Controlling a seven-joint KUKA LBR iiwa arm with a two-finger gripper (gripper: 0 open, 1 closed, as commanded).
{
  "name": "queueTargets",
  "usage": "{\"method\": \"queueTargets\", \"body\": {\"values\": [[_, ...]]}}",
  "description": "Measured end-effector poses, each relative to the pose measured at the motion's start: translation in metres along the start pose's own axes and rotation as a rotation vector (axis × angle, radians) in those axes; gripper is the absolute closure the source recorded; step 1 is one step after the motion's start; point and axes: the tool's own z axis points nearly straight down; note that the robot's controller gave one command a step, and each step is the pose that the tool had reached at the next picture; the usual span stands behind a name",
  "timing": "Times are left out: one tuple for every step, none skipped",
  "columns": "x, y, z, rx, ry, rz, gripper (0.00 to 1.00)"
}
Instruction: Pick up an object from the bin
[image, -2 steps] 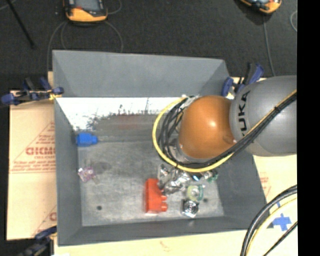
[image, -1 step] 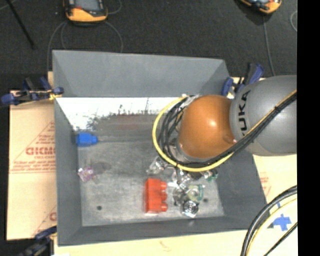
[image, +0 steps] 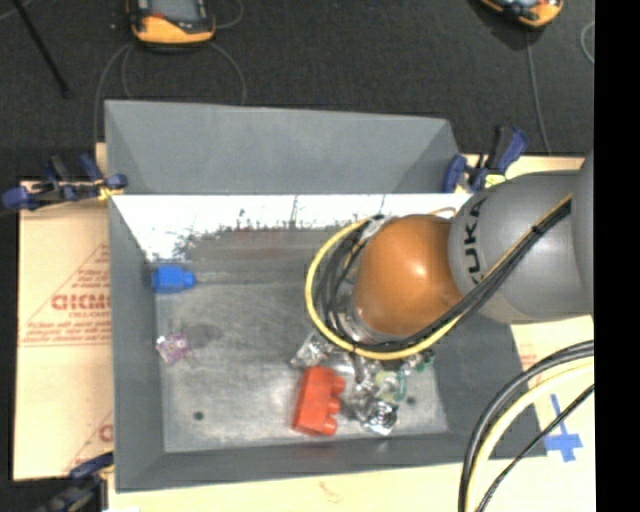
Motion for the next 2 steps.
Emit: {"method": "queueTargets", "body": {"values": [[-0.002, -0.001, -0.002, 0.003, -0.005, 0.002, 1.00], [0.006, -0.007, -0.162, 0.006, -0.006, -0.019, 1.00]]}}
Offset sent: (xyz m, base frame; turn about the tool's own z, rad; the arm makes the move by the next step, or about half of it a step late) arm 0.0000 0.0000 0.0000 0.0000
